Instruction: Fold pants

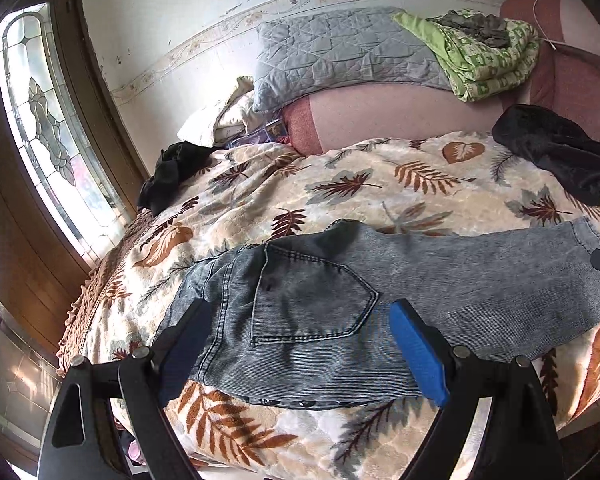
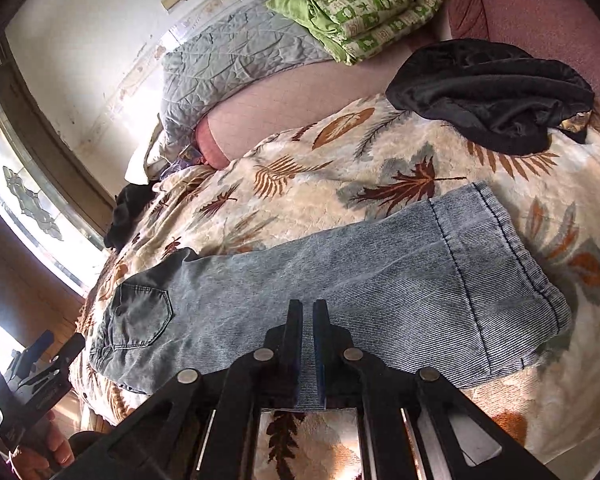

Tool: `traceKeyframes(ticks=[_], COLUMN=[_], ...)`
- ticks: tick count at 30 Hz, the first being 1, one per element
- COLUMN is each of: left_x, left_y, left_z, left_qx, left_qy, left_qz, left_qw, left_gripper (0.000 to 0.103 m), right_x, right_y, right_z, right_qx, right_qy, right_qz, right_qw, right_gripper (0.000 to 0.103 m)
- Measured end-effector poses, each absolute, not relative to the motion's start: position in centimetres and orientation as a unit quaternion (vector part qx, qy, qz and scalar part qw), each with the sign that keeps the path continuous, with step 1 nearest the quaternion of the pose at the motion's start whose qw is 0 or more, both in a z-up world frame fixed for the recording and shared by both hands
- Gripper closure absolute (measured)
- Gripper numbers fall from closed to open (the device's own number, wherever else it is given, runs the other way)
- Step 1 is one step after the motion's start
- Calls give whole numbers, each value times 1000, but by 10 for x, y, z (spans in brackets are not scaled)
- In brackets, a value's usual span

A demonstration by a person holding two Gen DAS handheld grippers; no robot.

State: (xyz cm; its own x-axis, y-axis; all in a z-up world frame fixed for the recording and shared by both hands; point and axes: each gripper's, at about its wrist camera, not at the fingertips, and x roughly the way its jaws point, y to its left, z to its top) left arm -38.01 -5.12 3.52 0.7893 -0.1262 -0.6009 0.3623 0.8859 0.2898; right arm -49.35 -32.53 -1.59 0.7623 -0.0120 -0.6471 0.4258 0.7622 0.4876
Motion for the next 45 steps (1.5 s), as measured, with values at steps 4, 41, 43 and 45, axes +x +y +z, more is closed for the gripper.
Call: traceKeyframes(ticks=[4, 41, 43, 45], left_x=[-390, -429, -429, -428], left_y=[-69, -171, -173, -175], left_z=[40, 34, 33, 31], left_qx=[208, 270, 272, 275], left_qy=[293, 290, 292, 296], left_qz=[-147, -216, -216, -217], left_qw=[922, 893, 891, 889], left_gripper=[13, 13, 13, 13], right_x=[-498, -554, -554, -555], right_y=[-331, -403, -403, -404], right_z=[-12, -17, -17, -19], right_qx=[328, 410, 412, 416], right_qy=[311, 278, 278, 280], right_qz=[-123, -176, -174, -172], right_qw=[883, 850, 850, 848], right_gripper=[96, 95, 95, 95])
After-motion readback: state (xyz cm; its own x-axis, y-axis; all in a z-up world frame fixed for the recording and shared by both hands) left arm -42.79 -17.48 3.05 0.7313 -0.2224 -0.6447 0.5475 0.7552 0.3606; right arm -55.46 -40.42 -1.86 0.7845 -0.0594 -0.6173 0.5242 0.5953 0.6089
